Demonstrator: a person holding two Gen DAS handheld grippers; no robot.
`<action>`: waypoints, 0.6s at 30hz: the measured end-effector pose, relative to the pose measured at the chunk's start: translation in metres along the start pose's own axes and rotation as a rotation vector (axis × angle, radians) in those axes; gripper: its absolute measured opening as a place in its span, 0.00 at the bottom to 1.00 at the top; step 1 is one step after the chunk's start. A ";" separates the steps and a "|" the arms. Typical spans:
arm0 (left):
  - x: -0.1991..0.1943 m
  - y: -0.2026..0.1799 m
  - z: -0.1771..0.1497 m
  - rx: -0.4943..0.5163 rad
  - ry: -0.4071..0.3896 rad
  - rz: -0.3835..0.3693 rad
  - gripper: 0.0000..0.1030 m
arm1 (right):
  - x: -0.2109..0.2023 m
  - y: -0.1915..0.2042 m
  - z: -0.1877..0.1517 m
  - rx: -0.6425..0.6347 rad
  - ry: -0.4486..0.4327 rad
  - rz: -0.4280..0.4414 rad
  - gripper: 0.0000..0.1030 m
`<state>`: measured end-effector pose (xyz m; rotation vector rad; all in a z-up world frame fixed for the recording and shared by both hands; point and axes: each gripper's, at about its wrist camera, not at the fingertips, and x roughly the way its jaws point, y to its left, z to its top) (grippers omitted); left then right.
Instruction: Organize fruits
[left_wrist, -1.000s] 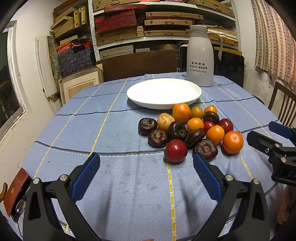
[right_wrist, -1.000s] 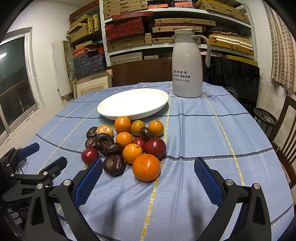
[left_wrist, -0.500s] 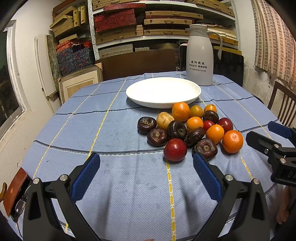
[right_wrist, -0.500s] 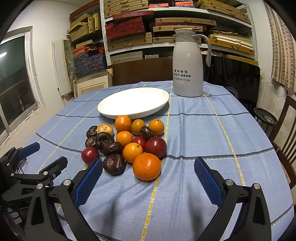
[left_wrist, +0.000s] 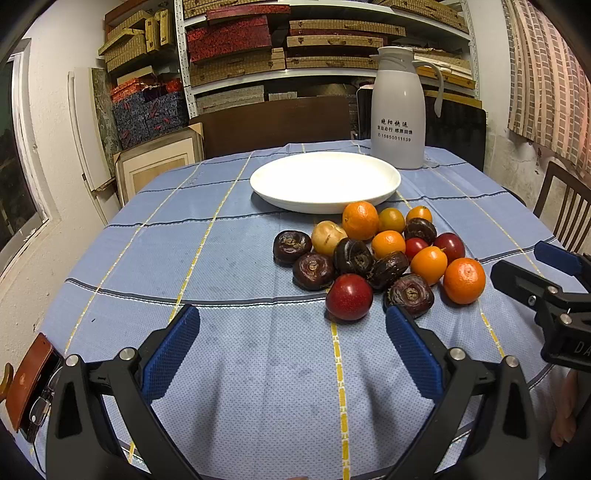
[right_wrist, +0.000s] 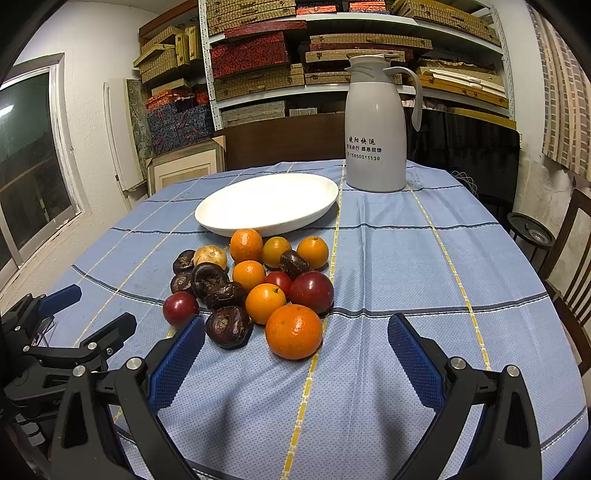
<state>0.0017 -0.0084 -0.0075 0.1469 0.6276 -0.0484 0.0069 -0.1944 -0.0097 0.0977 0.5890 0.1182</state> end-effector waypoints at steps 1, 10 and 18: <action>0.000 0.001 0.000 0.000 0.000 0.000 0.96 | 0.000 0.000 0.000 0.000 0.000 0.000 0.97; 0.001 0.002 0.000 0.000 0.004 -0.005 0.96 | 0.000 0.000 0.000 0.000 0.000 0.001 0.97; 0.001 0.002 0.001 0.000 0.005 -0.006 0.96 | 0.000 0.000 0.000 0.001 0.001 0.001 0.97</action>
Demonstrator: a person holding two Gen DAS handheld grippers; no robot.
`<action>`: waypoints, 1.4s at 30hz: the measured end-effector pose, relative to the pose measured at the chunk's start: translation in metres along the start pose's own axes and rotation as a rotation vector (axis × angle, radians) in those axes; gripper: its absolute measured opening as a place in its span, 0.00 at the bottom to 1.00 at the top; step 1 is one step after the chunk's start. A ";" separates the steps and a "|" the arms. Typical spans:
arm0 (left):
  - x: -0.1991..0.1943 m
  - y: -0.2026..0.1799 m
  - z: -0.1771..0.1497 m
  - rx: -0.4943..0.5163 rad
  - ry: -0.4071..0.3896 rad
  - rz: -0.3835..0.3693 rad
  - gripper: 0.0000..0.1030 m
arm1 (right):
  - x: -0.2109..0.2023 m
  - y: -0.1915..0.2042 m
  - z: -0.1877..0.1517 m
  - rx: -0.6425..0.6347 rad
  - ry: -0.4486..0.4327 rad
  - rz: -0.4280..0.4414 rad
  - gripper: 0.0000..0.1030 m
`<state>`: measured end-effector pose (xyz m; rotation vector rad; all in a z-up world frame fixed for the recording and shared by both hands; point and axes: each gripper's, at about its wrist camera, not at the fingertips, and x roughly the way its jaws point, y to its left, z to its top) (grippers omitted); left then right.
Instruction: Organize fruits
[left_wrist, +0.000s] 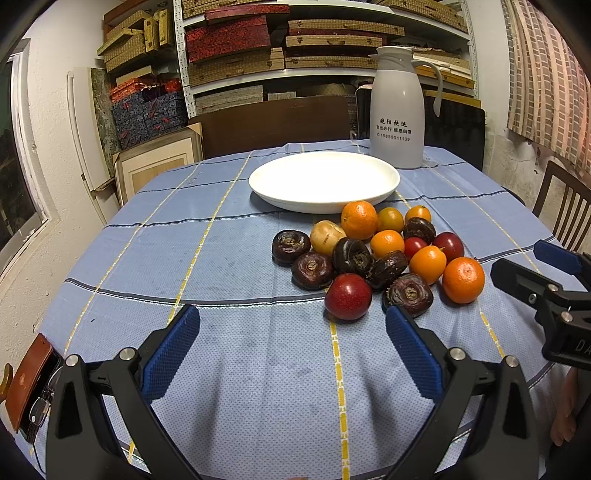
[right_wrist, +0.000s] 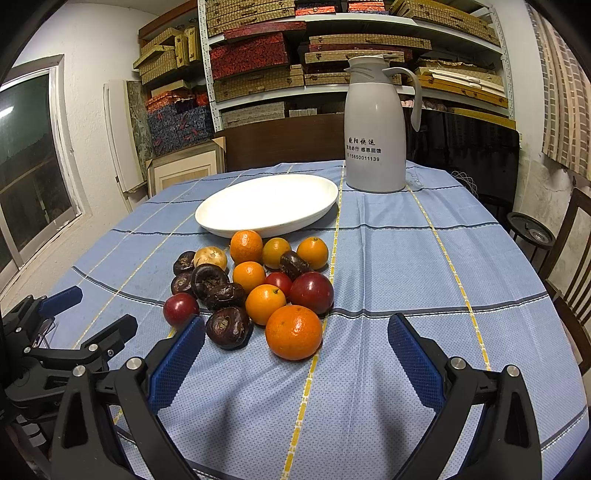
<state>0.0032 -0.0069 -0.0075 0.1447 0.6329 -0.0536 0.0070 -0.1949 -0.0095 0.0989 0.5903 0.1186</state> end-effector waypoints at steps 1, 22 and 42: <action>0.000 0.000 0.000 0.000 0.001 0.000 0.96 | 0.000 0.000 0.000 0.000 0.000 0.000 0.97; 0.011 0.006 0.001 -0.019 0.083 -0.031 0.96 | 0.012 0.002 -0.003 -0.001 0.063 0.019 0.97; 0.074 0.017 -0.006 -0.018 0.369 -0.111 0.96 | 0.060 -0.006 -0.017 -0.096 0.383 0.025 0.97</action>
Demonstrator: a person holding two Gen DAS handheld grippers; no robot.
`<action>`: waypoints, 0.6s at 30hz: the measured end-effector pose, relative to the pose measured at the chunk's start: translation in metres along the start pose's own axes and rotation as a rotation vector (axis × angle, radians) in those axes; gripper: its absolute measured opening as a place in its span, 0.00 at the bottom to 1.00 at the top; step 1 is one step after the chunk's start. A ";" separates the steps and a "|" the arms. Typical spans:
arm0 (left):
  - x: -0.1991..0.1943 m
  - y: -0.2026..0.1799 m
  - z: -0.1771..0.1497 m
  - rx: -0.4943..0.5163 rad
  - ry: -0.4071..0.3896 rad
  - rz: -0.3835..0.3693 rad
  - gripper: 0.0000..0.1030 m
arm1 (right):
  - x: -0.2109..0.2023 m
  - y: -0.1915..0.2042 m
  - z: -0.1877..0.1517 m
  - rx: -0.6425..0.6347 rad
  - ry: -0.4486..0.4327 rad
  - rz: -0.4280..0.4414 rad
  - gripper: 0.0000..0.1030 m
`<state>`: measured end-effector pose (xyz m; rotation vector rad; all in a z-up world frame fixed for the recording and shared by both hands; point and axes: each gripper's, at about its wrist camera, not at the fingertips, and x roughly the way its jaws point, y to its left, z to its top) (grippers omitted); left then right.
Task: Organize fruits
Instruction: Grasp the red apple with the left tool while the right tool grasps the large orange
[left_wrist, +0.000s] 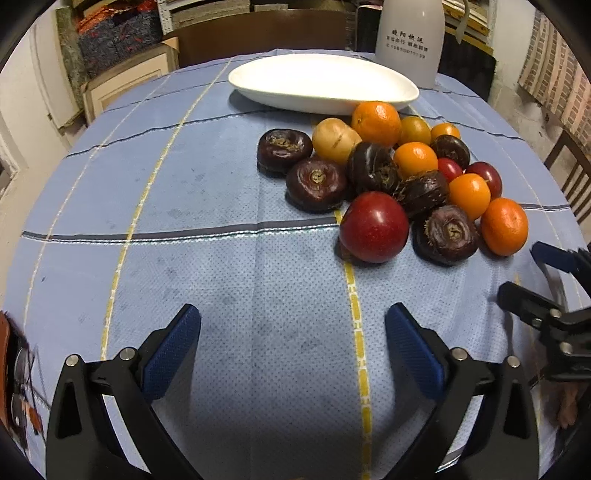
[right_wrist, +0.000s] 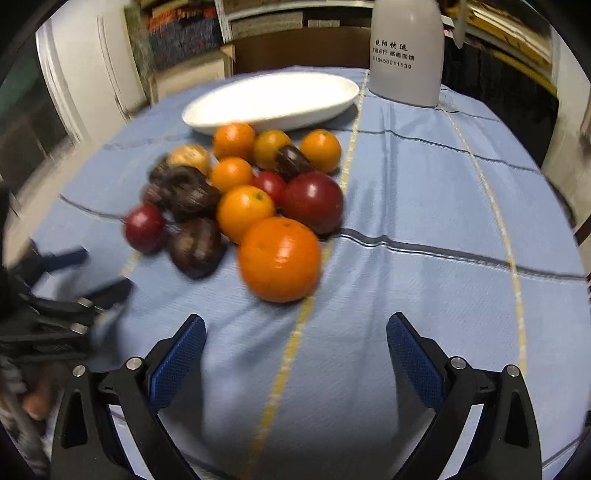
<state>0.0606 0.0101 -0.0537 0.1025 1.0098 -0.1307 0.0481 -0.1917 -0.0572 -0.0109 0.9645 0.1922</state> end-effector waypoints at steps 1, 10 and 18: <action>0.001 0.002 0.000 0.009 -0.003 -0.011 0.96 | 0.001 0.001 0.001 -0.018 0.007 -0.014 0.97; 0.006 0.001 0.010 0.050 -0.012 -0.035 0.96 | 0.003 0.008 0.005 -0.055 0.017 -0.036 0.97; 0.003 -0.002 0.029 0.069 -0.086 -0.091 0.96 | -0.007 -0.009 0.025 0.001 -0.117 0.070 0.70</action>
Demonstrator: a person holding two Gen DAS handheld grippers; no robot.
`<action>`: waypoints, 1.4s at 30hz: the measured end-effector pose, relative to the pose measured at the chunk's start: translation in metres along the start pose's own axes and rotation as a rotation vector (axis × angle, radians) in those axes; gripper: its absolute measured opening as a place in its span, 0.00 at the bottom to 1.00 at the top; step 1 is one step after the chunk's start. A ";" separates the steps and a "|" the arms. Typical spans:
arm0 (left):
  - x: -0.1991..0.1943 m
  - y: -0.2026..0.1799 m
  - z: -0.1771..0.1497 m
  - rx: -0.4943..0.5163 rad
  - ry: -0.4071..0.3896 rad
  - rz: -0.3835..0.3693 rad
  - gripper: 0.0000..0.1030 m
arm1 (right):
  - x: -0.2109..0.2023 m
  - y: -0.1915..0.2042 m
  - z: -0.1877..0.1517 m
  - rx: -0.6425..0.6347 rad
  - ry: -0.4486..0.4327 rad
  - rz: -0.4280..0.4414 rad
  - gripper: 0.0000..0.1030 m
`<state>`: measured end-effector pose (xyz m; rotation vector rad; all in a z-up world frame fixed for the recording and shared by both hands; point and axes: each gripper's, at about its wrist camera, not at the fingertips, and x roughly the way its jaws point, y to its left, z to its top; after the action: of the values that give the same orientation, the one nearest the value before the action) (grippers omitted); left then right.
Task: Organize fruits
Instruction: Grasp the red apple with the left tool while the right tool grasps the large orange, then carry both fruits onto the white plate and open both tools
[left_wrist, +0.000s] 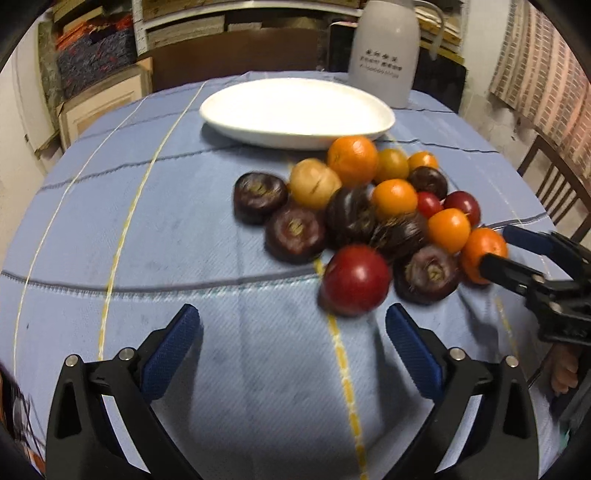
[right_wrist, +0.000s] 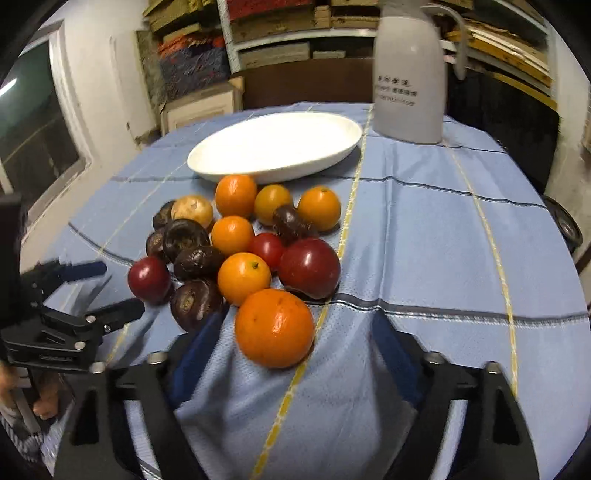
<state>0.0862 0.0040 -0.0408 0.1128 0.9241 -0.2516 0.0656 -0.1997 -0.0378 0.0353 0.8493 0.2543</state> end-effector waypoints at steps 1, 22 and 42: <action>0.001 -0.004 0.002 0.019 -0.010 0.001 0.96 | 0.007 -0.002 0.000 0.005 0.033 0.034 0.62; 0.004 -0.031 0.006 0.103 -0.059 -0.114 0.37 | 0.007 -0.016 0.000 0.060 0.011 0.182 0.42; 0.069 0.026 0.154 -0.129 -0.070 -0.125 0.38 | 0.064 -0.006 0.144 0.133 -0.064 0.164 0.42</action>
<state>0.2519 -0.0133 -0.0045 -0.0725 0.8767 -0.3088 0.2150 -0.1800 0.0090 0.2364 0.7996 0.3486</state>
